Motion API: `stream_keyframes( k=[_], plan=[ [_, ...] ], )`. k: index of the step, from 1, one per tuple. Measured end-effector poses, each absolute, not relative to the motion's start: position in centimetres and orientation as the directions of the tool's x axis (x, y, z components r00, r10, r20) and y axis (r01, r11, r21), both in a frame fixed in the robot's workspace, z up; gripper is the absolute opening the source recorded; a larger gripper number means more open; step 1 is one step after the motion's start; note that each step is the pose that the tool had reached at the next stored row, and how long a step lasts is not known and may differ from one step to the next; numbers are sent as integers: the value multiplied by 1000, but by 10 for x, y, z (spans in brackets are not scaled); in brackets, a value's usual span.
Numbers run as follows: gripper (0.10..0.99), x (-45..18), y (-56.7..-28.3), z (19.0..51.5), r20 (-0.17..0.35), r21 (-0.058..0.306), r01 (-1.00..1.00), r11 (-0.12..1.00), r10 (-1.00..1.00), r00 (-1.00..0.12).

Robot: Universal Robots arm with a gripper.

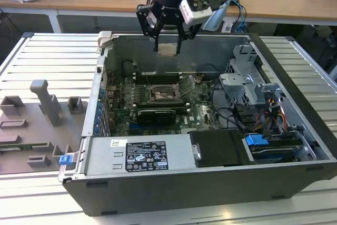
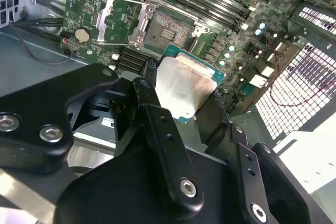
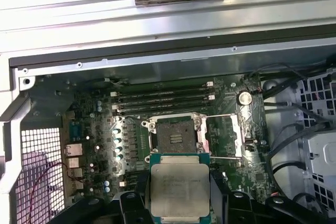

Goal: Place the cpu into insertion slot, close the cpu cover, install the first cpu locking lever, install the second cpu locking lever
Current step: 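Place the cpu into insertion slot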

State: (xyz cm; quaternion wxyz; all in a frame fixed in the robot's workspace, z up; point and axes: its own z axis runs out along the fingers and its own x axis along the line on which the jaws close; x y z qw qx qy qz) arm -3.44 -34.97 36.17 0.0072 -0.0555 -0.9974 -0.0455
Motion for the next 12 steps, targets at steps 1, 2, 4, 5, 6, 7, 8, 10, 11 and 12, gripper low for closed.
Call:
stream_keyframes(
  k=[1, 2, 4, 5, 6, 7, 8, 10, 11, 12],
  plan=[
    [541, -34, -350, 362, 19, 90, 115, 989, 114, -993],
    [541, -34, -350, 362, 19, 90, 120, 989, 119, -993],
    [541, -34, -350, 362, 19, 90, 129, 988, 128, -992],
    [541, -34, -350, 362, 19, 90, 132, 987, 131, -991],
    [541, -34, -350, 362, 19, 90, 136, 987, 135, -991],
    [541, -34, -350, 362, 19, 90, 140, 986, 139, -990],
    [541, -34, -350, 362, 19, 90, 145, 985, 143, -989],
    [541, -34, -350, 362, 19, 90, 151, 984, 150, -988],
    [541, -34, -350, 362, 19, 90, 154, 984, 153, -988],
    [541, -34, -350, 362, 19, 90, 160, 983, 159, -987]
  ],
)
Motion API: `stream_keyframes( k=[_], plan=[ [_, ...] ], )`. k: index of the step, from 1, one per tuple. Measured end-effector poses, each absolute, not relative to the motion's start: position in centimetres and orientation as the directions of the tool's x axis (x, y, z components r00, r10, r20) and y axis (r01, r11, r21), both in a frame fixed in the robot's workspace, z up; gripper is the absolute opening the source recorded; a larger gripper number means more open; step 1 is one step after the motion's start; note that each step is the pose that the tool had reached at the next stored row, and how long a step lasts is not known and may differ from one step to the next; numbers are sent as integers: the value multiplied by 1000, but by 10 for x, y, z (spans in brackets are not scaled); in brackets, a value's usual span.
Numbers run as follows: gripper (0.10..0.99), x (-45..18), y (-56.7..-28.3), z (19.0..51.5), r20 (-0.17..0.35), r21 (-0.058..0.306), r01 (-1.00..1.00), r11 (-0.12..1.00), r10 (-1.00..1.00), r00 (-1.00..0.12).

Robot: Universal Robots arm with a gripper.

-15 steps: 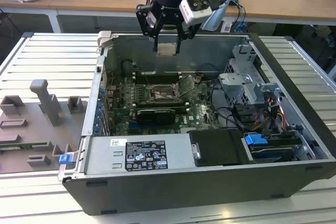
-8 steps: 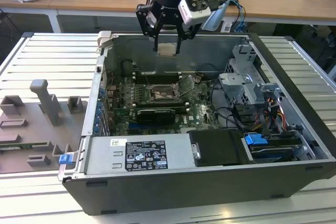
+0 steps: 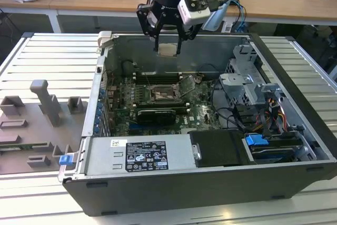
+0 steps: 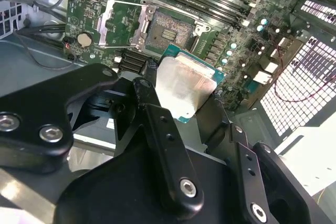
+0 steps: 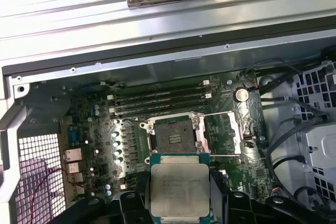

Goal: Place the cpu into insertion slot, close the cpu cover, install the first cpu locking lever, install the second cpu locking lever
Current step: 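Place the cpu into insertion slot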

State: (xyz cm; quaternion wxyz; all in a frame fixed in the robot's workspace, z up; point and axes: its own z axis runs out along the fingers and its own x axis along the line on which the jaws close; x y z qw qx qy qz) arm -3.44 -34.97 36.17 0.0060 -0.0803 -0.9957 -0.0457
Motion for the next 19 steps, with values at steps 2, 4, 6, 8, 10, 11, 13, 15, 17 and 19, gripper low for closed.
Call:
stream_keyframes(
  k=[2, 4, 6, 8, 10, 11, 13, 15, 17, 19],
  plan=[
    [541, -34, -350, 362, 19, 90, 170, 981, 169, -985],
    [541, -34, -350, 362, 19, 90, 178, 980, 177, -984],
    [541, -34, -350, 362, 19, 90, 187, 978, 186, -982],
    [541, -34, -350, 362, 19, 90, 195, 977, 194, -981],
    [541, -34, -350, 362, 19, 90, 203, 975, 202, -979],
    [541, -34, -350, 362, 19, 90, 206, 974, 205, -979],
    [541, -34, -350, 362, 19, 90, 215, 972, 214, -977],
    [541, -34, -350, 362, 19, 90, 221, 971, 220, -975],
    [541, -34, -350, 362, 19, 90, 227, 970, 226, -974],
    [541, -34, -350, 362, 19, 90, 233, 968, 232, -972]
  ],
)
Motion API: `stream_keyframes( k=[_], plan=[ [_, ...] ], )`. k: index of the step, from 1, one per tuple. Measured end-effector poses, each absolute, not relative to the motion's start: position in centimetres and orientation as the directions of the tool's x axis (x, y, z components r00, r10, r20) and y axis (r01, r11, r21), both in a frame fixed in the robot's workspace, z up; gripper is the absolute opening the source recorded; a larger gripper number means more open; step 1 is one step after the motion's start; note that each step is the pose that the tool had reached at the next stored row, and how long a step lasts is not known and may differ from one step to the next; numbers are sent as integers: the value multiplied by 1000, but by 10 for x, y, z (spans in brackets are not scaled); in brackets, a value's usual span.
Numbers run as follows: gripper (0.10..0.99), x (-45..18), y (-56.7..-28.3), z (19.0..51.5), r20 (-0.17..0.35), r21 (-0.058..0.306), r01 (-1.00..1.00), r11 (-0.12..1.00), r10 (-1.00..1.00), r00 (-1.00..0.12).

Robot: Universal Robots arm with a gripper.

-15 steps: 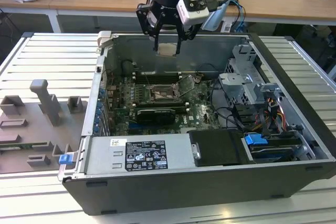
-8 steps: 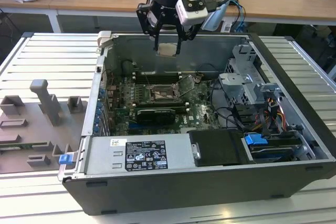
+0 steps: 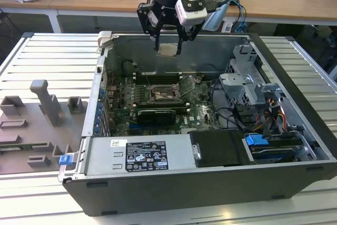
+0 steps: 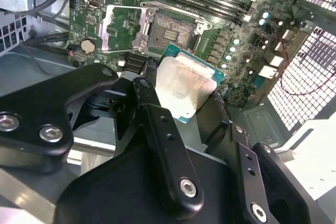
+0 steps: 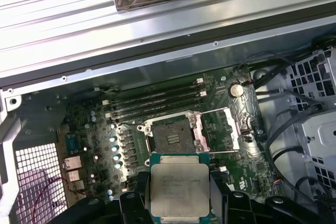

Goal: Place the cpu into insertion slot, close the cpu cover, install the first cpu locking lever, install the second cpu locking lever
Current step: 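Place the cpu into insertion slot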

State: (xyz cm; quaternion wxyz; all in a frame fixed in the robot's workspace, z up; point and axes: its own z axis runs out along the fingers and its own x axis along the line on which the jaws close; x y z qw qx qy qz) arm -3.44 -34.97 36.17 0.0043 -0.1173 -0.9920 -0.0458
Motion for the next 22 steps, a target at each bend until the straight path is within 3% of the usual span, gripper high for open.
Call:
stream_keyframes(
  k=[22],
  plan=[
    [541, -34, -350, 362, 19, 90, 313, 945, 313, -950]
  ],
)
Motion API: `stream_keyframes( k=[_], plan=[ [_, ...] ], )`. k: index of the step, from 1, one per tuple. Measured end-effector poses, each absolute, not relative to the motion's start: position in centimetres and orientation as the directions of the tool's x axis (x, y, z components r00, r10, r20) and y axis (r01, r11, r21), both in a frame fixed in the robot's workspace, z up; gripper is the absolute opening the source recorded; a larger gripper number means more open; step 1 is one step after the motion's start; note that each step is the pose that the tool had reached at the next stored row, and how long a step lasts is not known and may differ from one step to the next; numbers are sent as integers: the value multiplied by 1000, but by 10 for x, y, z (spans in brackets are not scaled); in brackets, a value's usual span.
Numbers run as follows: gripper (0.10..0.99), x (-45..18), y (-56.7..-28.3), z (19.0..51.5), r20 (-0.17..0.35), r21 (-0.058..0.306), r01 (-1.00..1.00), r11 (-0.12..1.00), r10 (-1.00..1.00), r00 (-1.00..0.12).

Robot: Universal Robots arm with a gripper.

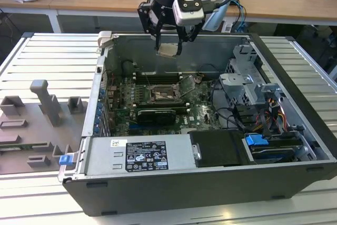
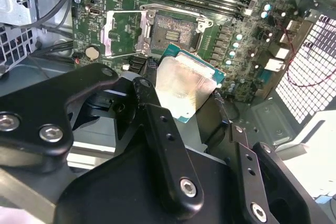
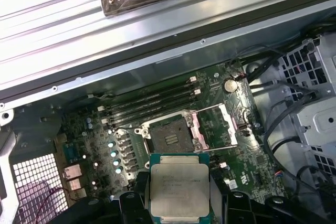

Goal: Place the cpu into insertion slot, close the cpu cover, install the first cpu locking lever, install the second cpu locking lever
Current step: 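Place the cpu into insertion slot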

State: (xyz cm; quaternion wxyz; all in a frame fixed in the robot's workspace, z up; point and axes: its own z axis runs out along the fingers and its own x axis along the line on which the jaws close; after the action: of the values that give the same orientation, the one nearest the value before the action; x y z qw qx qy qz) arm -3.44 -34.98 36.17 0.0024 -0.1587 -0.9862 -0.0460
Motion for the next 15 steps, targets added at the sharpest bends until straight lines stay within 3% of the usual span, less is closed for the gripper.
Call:
stream_keyframes(
  k=[15],
  plan=[
    [541, -34, -350, 361, 19, 90, 394, 915, 394, -919]
  ],
)
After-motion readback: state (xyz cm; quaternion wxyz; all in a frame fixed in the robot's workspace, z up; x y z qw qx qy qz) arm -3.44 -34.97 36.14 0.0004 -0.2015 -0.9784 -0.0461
